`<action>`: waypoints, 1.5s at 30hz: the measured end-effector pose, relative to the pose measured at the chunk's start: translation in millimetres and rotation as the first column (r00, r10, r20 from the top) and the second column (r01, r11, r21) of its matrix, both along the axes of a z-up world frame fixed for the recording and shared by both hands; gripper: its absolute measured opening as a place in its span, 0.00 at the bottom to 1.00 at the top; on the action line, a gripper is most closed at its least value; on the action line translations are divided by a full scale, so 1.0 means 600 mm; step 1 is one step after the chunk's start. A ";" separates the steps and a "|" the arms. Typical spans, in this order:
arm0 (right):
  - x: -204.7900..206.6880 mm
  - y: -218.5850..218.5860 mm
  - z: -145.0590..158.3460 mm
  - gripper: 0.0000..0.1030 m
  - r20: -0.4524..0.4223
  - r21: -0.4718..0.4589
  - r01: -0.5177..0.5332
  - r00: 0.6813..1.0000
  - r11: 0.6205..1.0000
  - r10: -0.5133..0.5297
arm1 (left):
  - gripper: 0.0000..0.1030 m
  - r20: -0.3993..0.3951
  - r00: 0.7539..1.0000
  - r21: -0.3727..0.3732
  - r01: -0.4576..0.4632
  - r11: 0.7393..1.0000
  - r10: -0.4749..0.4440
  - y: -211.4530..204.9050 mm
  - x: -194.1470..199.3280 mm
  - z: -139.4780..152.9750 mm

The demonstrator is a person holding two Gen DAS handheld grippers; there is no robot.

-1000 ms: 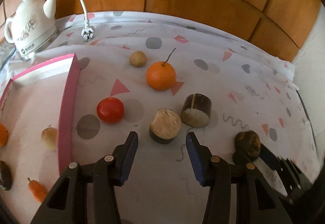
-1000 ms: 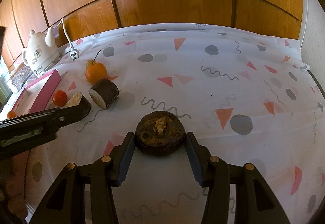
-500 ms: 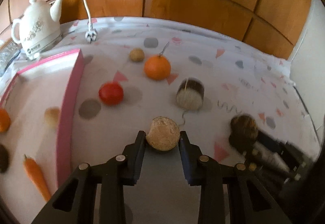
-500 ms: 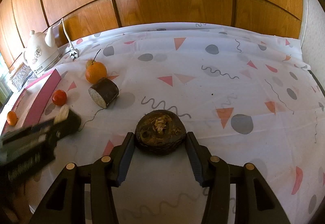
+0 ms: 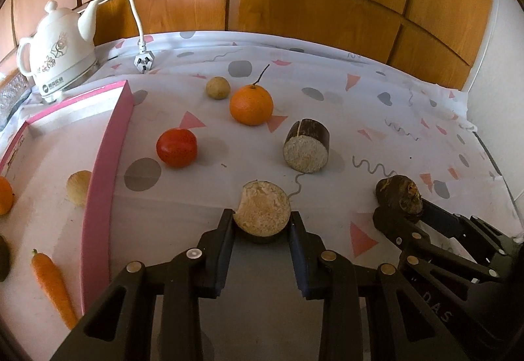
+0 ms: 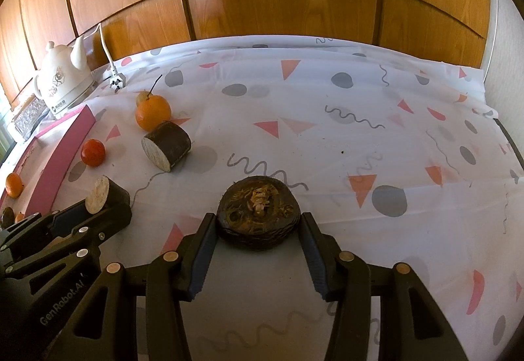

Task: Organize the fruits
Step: 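Place the beige slice in the tray with the left gripper while the right carries the root toward it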

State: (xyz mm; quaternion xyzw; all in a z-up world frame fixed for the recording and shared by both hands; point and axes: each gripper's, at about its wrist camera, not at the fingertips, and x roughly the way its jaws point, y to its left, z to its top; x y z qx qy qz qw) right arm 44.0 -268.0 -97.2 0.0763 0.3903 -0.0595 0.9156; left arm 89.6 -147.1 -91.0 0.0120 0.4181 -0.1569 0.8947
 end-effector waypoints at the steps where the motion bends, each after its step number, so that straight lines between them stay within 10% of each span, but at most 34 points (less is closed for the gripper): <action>1: 0.000 0.000 0.000 0.51 0.000 0.000 0.000 1.000 1.000 0.000 | 0.31 0.000 1.000 -0.001 0.000 1.000 0.000 0.000 0.000 0.000; 25: 0.000 0.001 0.000 0.50 0.004 -0.010 0.000 1.000 1.000 0.000 | 0.31 0.075 0.997 -0.027 0.010 1.000 -0.008 0.045 -0.042 0.090; 45: 0.002 0.013 0.001 0.49 -0.008 -0.063 0.006 1.000 0.998 -0.006 | 0.31 0.038 0.974 -0.052 -0.223 0.973 0.225 0.232 -0.062 0.100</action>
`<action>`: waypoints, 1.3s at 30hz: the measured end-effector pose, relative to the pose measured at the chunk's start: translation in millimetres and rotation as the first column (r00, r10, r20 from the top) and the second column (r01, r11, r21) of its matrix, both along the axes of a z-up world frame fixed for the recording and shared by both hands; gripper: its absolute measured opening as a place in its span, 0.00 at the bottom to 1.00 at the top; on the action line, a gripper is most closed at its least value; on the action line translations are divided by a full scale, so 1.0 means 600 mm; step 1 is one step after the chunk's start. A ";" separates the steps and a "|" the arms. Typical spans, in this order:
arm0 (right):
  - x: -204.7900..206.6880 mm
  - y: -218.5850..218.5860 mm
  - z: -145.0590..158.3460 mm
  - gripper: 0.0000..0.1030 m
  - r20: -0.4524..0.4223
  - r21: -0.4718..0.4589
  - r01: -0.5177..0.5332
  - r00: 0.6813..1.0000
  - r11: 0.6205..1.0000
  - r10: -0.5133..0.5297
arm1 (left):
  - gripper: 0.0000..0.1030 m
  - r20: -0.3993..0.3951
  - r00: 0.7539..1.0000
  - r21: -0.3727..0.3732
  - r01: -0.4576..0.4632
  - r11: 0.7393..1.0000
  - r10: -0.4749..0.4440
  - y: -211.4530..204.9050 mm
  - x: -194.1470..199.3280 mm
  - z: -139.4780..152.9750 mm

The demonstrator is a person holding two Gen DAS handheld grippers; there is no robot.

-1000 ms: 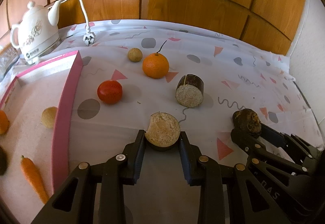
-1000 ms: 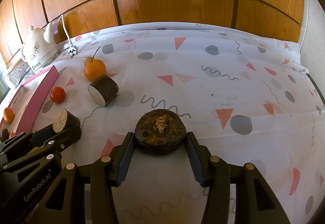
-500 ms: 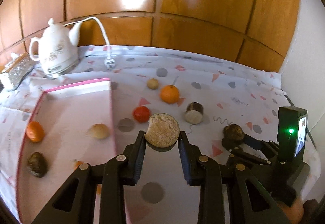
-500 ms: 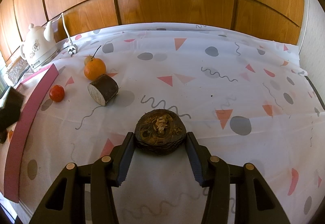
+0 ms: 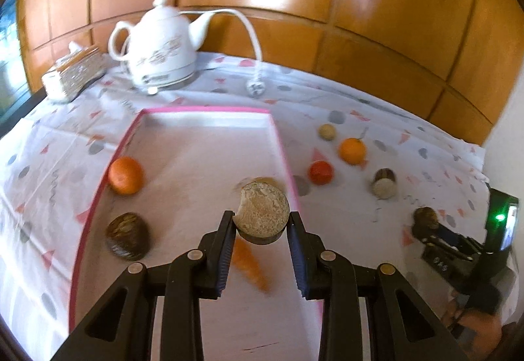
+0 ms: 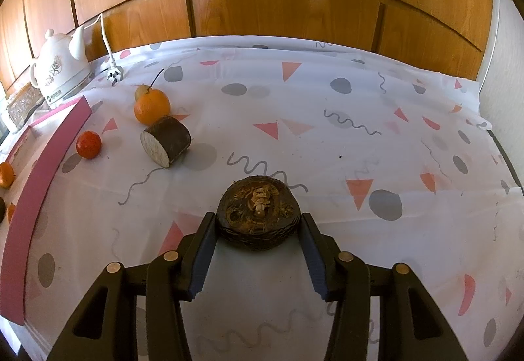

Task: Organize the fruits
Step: 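Place the beige slice in the tray with the left gripper while the right carries the root toward it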

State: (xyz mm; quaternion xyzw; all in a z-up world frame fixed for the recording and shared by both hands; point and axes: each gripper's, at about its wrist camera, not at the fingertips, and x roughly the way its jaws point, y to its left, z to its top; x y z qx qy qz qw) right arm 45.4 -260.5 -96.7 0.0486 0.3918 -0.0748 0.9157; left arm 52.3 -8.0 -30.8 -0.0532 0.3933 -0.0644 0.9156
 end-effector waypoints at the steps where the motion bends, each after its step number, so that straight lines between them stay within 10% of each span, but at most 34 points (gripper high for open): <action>1: 0.000 0.000 0.000 0.49 0.000 0.000 0.000 1.000 1.000 0.000 | 0.31 -0.002 1.000 0.000 -0.009 1.000 0.009 0.007 -0.001 -0.002; 23: -0.008 0.089 0.059 0.48 0.037 -0.005 -0.161 0.986 0.987 0.161 | 0.31 -0.060 0.988 0.006 -0.144 0.990 0.144 0.098 -0.003 -0.040; 39: 0.026 0.252 0.113 0.48 0.083 0.103 -0.461 0.887 0.882 0.454 | 0.51 0.006 0.987 -0.037 -0.162 0.986 0.162 0.125 -0.016 -0.004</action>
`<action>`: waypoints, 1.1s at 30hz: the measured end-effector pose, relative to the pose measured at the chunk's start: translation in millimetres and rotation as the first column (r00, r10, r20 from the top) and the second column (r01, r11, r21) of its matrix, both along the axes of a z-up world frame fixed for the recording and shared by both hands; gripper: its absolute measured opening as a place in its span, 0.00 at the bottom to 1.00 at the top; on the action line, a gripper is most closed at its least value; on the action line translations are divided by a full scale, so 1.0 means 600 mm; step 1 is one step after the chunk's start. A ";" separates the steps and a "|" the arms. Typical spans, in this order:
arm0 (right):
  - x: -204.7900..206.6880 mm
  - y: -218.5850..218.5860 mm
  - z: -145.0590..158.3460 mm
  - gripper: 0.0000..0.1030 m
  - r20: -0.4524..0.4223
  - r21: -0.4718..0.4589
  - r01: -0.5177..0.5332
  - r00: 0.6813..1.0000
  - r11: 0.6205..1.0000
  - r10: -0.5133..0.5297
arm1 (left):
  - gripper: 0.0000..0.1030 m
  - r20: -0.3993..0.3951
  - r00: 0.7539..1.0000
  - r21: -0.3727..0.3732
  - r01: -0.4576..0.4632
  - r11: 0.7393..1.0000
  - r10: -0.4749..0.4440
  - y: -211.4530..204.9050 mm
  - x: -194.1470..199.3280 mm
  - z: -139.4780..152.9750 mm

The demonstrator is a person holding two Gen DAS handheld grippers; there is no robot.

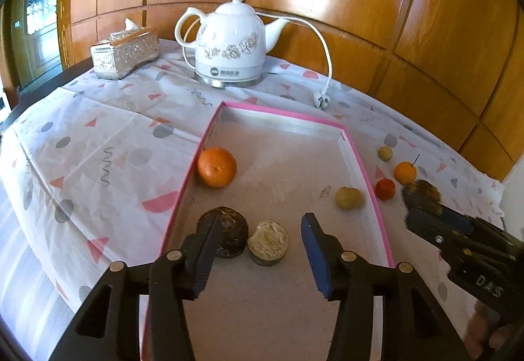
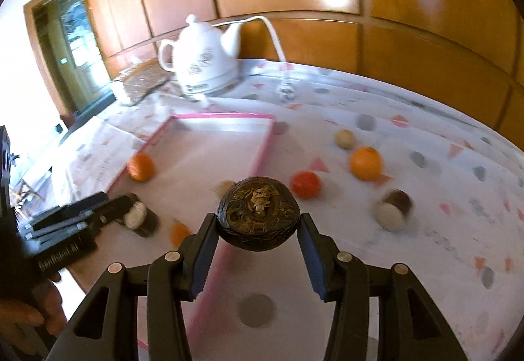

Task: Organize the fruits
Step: 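Place the beige slice in the tray with the left gripper while the right carries the root toward it, then lower the dark root into the tray and open the right gripper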

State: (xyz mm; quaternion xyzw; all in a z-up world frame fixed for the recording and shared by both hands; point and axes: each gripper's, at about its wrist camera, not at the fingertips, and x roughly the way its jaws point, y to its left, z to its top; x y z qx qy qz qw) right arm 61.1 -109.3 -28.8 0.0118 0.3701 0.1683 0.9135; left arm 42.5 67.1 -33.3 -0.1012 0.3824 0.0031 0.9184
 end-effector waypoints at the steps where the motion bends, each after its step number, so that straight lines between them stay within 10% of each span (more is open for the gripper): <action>1: 0.004 0.007 0.001 0.48 -0.003 0.007 -0.011 1.000 1.000 0.011 | 0.51 0.001 1.000 -0.001 -0.003 1.000 0.003 0.003 -0.001 0.001; 22: 0.050 0.092 -0.006 0.50 -0.053 0.054 -0.076 0.995 0.996 0.079 | 0.64 0.033 0.971 -0.027 -0.237 0.971 0.237 0.141 -0.015 0.019; 33: 0.021 0.060 -0.024 0.51 -0.074 0.057 -0.017 0.997 0.998 0.021 | 0.74 0.034 0.985 0.015 -0.171 0.985 0.170 0.093 -0.019 0.019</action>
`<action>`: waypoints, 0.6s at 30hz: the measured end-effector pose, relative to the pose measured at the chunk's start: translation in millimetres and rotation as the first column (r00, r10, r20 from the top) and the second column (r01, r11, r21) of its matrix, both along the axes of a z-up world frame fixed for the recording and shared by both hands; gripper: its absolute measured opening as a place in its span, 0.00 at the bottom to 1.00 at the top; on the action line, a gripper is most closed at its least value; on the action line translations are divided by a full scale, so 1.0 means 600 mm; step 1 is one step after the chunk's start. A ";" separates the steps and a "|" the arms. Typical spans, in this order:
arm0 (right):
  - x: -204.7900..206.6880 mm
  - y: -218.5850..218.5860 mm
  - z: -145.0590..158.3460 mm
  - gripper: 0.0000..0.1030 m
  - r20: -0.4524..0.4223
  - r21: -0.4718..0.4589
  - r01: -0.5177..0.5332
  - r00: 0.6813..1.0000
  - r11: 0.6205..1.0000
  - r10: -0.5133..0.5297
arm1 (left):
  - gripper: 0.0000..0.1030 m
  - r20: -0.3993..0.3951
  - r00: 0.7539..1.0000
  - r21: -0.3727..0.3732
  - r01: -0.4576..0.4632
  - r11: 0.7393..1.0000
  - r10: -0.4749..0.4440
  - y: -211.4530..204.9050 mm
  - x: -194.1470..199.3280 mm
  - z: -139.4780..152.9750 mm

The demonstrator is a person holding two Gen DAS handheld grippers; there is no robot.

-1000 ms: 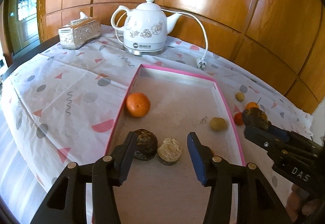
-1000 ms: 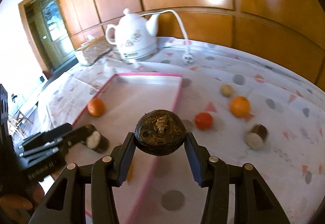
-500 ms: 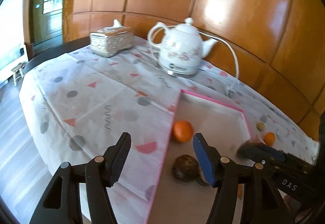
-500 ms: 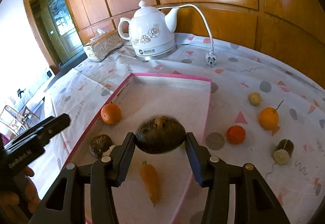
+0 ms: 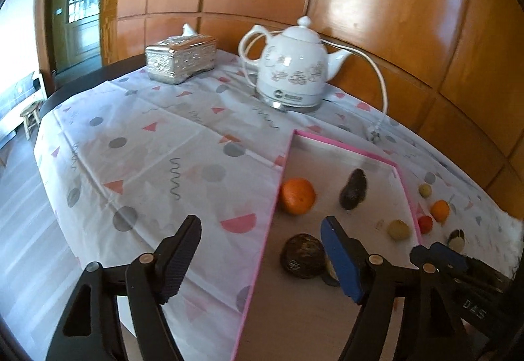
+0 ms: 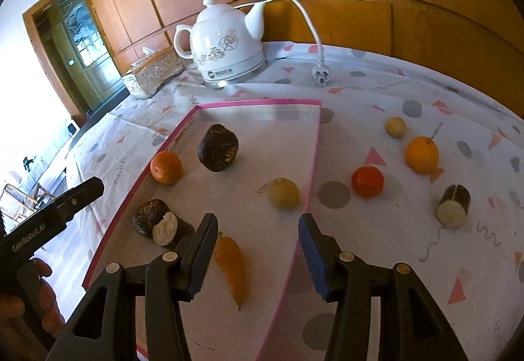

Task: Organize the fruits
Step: 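Lower the dark root into the tray and open the right gripper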

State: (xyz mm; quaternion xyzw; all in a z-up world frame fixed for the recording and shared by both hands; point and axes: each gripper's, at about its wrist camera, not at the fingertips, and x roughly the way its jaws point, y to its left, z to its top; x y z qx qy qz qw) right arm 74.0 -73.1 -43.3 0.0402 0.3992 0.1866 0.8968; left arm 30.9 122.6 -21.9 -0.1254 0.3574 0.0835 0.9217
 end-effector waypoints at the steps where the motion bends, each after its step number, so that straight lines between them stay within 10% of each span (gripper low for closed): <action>1: -0.002 -0.002 0.000 0.51 0.003 -0.001 0.005 1.000 1.000 -0.005 | 0.74 0.001 1.000 0.003 0.009 1.000 -0.009 -0.005 -0.001 0.001; 18: -0.034 -0.056 0.012 0.51 0.055 -0.002 0.101 0.993 0.995 -0.101 | 0.74 0.008 0.993 0.035 0.119 0.992 -0.120 -0.066 -0.008 0.007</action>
